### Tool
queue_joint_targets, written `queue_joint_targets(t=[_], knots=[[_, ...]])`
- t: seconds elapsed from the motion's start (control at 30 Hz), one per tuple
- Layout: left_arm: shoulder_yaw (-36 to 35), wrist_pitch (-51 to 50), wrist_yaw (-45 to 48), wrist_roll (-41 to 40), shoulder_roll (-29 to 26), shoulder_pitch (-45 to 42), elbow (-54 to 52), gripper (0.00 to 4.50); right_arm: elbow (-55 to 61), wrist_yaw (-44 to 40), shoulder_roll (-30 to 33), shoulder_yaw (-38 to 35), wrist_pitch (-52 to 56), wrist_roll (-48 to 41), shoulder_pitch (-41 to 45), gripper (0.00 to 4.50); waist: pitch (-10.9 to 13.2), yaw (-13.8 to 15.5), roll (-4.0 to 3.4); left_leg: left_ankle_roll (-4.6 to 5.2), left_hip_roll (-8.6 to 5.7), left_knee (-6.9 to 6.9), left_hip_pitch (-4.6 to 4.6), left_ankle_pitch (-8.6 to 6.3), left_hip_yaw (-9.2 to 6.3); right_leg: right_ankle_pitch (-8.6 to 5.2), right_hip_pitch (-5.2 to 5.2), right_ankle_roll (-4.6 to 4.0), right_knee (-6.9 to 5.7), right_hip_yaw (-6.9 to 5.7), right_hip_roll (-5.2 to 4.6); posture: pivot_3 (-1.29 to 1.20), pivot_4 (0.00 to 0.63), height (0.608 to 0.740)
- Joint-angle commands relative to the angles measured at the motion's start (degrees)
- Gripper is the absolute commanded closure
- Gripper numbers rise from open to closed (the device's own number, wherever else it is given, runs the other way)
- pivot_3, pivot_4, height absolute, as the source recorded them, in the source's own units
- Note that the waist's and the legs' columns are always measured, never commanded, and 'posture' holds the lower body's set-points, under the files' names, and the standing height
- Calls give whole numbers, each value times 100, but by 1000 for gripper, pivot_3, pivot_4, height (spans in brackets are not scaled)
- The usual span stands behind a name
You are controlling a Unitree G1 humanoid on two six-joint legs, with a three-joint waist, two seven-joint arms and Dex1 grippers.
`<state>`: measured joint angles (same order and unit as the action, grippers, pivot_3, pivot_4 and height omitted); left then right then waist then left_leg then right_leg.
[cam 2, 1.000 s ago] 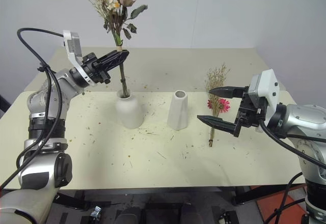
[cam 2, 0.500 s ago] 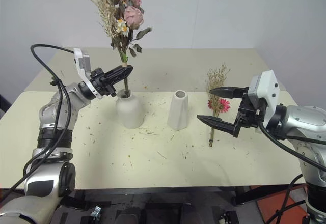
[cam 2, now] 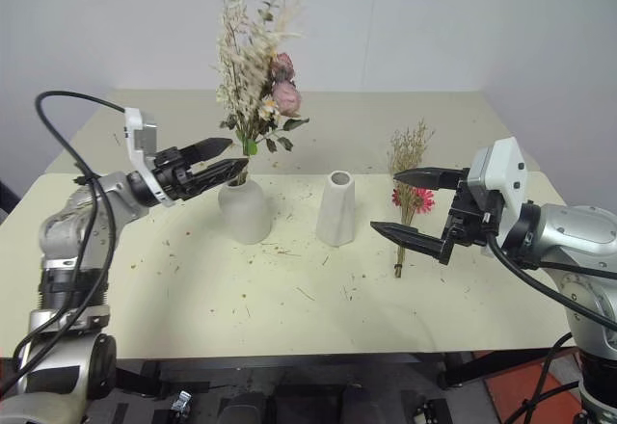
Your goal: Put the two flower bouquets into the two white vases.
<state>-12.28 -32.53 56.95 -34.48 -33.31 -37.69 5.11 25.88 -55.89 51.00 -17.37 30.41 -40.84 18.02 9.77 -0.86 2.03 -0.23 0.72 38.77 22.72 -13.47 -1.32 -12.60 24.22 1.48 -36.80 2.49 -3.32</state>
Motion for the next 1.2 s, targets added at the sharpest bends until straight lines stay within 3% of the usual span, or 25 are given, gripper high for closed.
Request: queue_joint_targets(t=[0.03,0.2,0.43,0.7,0.87,1.07,1.2], knots=[[-258,-275,-10,-367,-307,208,-735,63,69,48,0,-143,-140,-47,98,0,0,0,0,0,1,0,0,0,0,0,0,0,1,0,0,0,150,740],[-427,-983,418,-1058,-1057,483,-1430,63,2,-14,29,-78,-125,-21,115,0,1,-4,-1,1,2,-2,2,0,2,-1,3,0,3,0,2,0,150,740],[150,-1891,903,-1609,-1729,9,-1887,63,-199,387,285,11,476,135,157,0,1,22,-2,0,0,-1,-2,0,3,-29,-5,44,5,-2,1,0,150,740],[915,-2265,1572,-1531,-2004,-862,-1600,63,-286,1168,623,-28,2233,-338,543,0,1,-20,-3,2,3,-6,-1,-1,8,-33,3,37,3,5,7,0,150,740],[1213,-2119,1616,-1249,-1895,-1109,-1438,63,-593,2022,667,528,3989,-361,1361,0,2,-27,-4,2,5,-7,-6,-1,10,-36,2,33,3,8,9,0,150,740],[1095,-2167,1183,-1107,-1696,-1129,-1509,63,-1276,3033,-245,916,5959,-64,2454,0,2,-21,-3,5,4,-8,8,-3,7,-29,14,15,3,7,9,0,150,740],[983,-2284,787,-1094,-1633,-1093,-1676,63,-1885,3604,-685,1182,6209,354,2798,0,2,-22,-4,5,3,-7,13,-3,6,-13,18,-11,3,6,8,0,150,740]])
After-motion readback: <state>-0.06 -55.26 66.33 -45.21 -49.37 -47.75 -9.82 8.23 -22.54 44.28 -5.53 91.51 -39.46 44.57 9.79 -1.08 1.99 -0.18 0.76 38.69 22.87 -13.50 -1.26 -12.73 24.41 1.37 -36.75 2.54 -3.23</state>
